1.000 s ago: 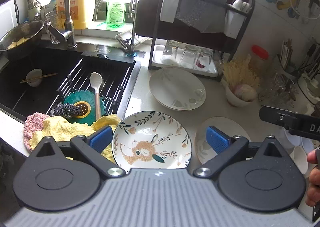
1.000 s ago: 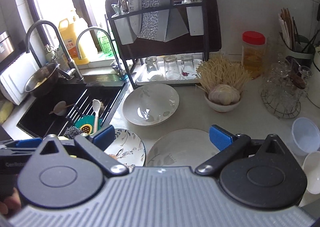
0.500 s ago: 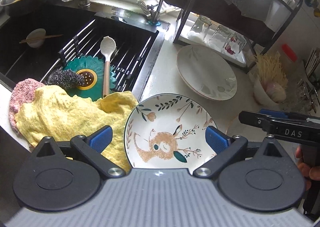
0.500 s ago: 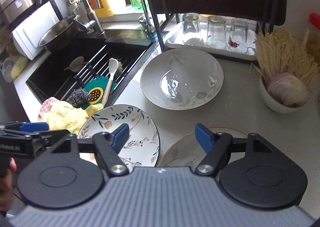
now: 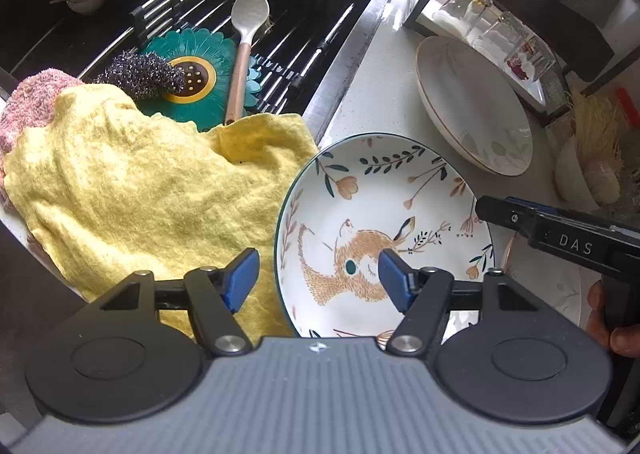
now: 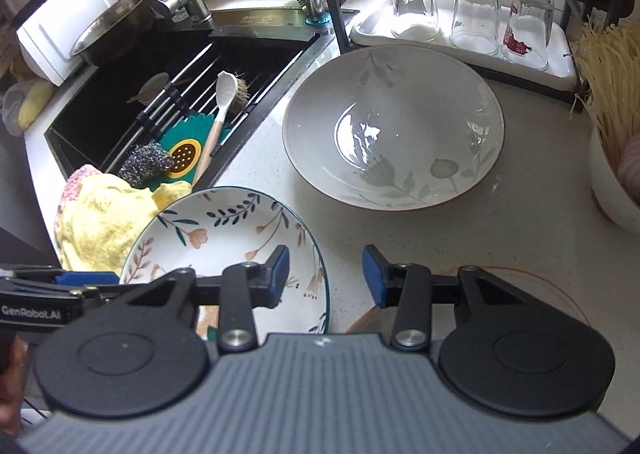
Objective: Organize plates and bowls
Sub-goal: 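Move the left gripper toward the rim of the floral plate, then close the left gripper on the floral plate's rim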
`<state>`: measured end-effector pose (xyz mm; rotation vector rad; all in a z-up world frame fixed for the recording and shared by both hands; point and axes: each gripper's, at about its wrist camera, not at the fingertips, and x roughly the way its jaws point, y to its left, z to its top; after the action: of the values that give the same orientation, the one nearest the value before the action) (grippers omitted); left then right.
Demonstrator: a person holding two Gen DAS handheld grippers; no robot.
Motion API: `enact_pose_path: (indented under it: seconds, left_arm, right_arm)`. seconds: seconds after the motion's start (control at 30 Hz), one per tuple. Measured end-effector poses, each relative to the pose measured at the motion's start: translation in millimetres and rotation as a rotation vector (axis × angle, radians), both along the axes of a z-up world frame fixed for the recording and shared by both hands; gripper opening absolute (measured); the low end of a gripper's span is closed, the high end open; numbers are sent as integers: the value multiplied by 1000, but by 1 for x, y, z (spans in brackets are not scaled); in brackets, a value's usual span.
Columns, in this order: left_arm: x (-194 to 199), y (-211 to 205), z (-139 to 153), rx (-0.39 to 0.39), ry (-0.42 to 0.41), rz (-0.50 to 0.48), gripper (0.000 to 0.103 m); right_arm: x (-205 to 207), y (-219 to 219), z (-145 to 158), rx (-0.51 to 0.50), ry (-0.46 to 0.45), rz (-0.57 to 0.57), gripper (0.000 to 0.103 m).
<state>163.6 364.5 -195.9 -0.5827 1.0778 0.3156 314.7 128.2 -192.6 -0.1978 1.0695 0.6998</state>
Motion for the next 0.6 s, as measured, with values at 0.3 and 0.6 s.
enact_pose_path:
  seconds: [0.3, 0.6]
  left_arm:
    - [8, 9, -14, -64, 36, 76, 46]
    - [10, 14, -20, -43, 64, 117, 23]
  right_arm:
    - [8, 15, -16, 4, 42, 89, 44]
    - [9, 18, -28, 13, 78, 115, 44]
